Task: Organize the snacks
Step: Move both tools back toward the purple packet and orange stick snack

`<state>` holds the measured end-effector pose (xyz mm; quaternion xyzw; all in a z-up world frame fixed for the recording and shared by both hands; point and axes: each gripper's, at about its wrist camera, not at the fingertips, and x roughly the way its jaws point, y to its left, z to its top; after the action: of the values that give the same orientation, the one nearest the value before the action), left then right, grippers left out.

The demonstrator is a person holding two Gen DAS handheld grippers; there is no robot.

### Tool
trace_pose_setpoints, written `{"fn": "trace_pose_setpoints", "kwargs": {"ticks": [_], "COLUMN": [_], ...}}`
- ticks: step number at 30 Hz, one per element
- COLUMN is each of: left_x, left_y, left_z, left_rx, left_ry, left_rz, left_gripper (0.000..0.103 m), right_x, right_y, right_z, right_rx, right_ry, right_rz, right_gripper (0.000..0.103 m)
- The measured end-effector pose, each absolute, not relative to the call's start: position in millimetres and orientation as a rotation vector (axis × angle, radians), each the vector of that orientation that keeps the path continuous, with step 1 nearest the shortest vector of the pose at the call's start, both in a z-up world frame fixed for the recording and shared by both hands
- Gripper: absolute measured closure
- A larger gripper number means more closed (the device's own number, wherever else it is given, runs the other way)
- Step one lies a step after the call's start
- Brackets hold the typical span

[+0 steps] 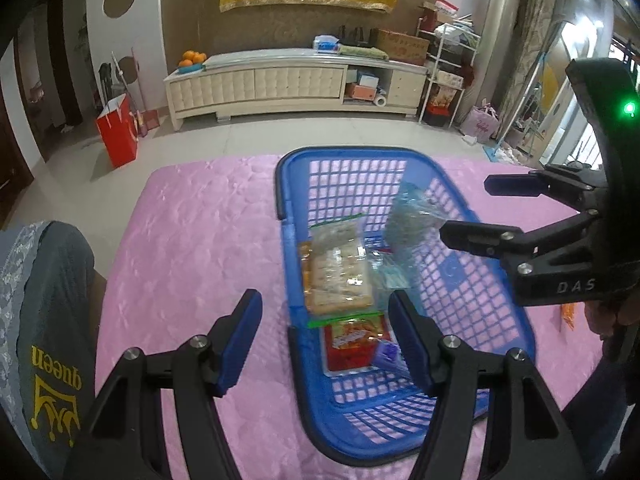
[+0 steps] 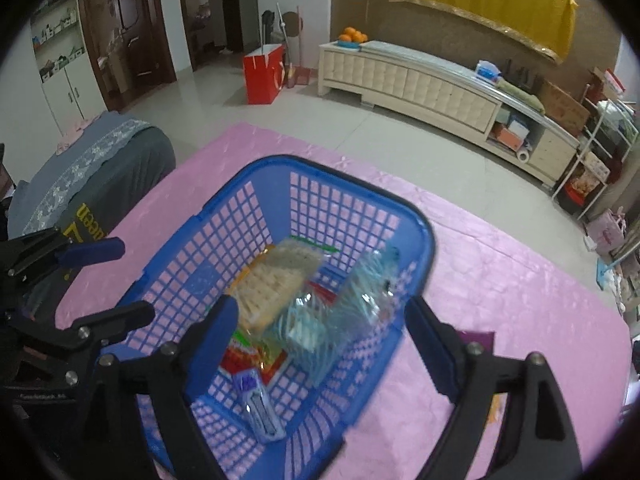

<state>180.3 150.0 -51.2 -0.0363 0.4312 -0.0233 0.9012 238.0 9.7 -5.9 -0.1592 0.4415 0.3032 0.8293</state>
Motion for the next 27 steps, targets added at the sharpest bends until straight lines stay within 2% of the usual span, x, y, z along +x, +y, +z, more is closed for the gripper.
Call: {"fn": "trace_pose_setpoints", "kwargs": {"ticks": [2, 8, 18, 27], "left_x": [175.6, 167.5, 169.0, 176.8], "left_y": [141.7, 116.9, 50.1, -20.1], "left_z": [-44.7, -25.2, -5.4, -8.4], "left_rx": [-0.065, -0.054, -0.001, 0.052], "left_ry": [0.879, 0.842, 0.812, 0.82], "left_rz": [-0.058, -0.086, -0.162, -0.252], "left_gripper": [0.039, 0.026, 0.025, 0.025], "right_x": [232.8, 220.4, 214.5, 204.7], "right_y": [4.6, -30.6, -108.1, -170.3], "right_z": [1.0, 21.2, 37.4, 32.0], "right_rx": [-0.334, -0.315, -0.268, -0.234], "right_ry": [0.928, 0.9, 0.9, 0.915], "right_rz": [0.639, 0.606, 0.484, 0.394], "right_gripper": [0.015, 0.015, 0.015, 0.015]}}
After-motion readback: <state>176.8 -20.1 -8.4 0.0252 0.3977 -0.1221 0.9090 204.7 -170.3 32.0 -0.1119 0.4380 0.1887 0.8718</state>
